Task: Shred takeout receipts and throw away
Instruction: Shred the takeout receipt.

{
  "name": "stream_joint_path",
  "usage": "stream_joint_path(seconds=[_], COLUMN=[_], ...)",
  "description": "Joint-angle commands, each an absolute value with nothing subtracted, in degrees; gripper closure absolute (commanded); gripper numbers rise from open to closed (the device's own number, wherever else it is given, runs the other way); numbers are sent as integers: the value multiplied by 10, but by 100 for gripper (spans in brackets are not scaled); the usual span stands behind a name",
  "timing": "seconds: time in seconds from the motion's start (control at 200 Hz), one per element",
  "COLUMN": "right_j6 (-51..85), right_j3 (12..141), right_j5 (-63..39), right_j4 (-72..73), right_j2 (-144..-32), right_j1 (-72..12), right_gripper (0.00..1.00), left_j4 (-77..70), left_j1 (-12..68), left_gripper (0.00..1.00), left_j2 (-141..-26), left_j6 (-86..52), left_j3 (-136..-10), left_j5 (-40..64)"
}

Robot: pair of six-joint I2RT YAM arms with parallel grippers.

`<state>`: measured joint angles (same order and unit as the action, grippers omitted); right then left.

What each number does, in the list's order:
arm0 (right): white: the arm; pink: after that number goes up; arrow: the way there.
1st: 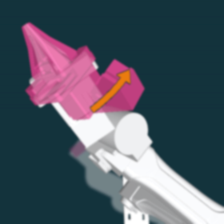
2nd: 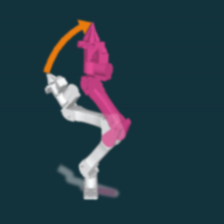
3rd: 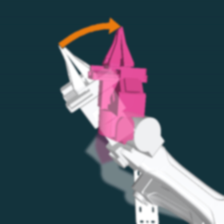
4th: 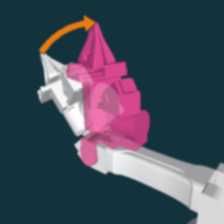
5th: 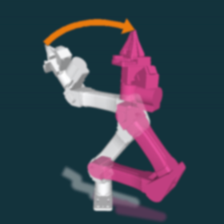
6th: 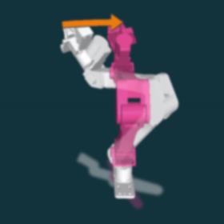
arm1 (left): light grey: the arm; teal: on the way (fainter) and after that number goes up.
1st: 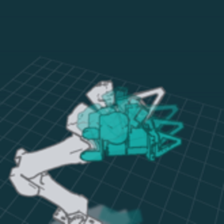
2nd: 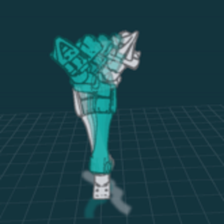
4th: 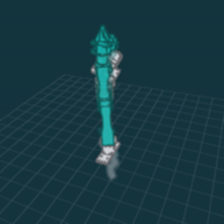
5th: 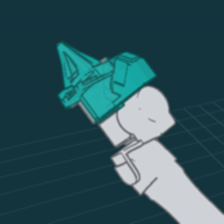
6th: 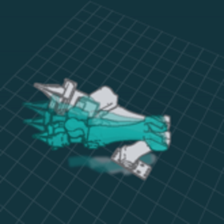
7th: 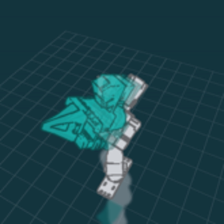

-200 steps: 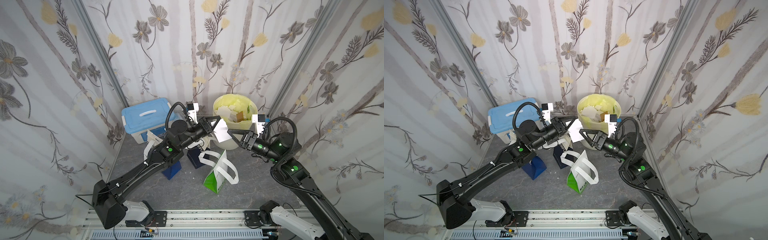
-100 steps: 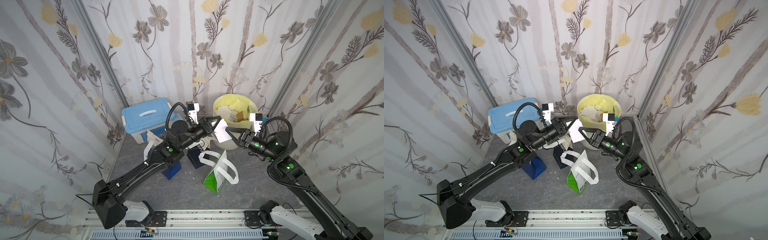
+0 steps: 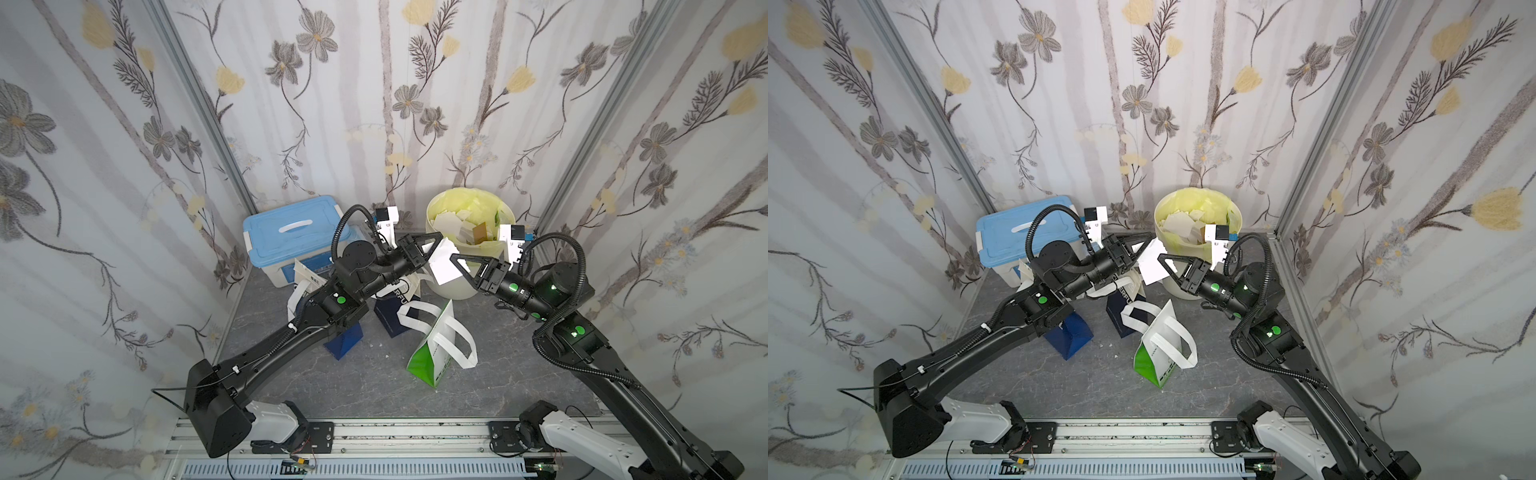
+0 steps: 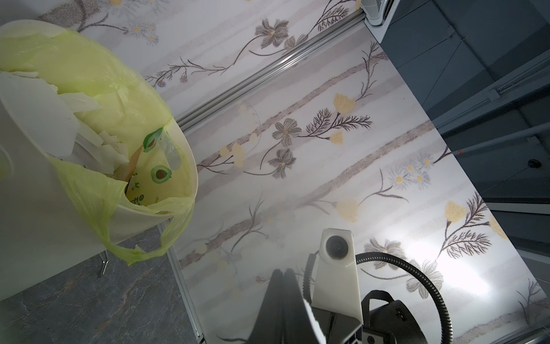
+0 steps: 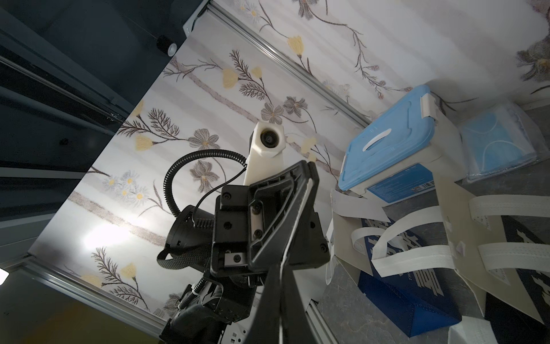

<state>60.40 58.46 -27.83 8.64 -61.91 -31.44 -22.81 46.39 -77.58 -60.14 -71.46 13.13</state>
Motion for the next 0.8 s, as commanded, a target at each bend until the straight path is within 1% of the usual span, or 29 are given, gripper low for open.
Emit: stream_joint_path(seconds=[0.0,0.015,0.035,0.085,0.23,0.3,0.365,0.47,0.58,0.674,0.794], right_j6=[566,558,546,506,330,249,197,159,152,150,149], right_j3=[592,595,598,610,662,681,694,709,727,744,762], right_j5=[-247,-244,-241,-232,-220,-238,-281,-380,-444,-475,-482], right_j4=[64,56,44,9,-134,-191,-226,-244,-247,-259,-275], right_j2=[-612,-611,-609,-606,-606,-606,-606,-609,-623,-643,-664], right_j1=[-314,-314,-314,-314,-313,-314,-314,-314,-314,-314,-314], right_gripper=[100,100,100,100,100,100,100,100,100,100,100], left_j4=[-229,-224,-216,-189,-78,-25,28,89,119,119,94], left_j1=[464,464,463,461,454,452,451,451,451,451,451], left_gripper=[68,62,57,50,40,35,31,29,28,29,35], left_j2=[-763,-760,-757,-747,-717,-697,-693,-700,-711,-711,-708], left_j6=[-576,-571,-563,-542,-453,-410,-374,-339,-333,-336,-348], left_j3=[-714,-714,-714,-717,-741,-756,-777,-808,-820,-817,-813], left_j5=[134,134,133,136,156,177,208,294,367,392,416])
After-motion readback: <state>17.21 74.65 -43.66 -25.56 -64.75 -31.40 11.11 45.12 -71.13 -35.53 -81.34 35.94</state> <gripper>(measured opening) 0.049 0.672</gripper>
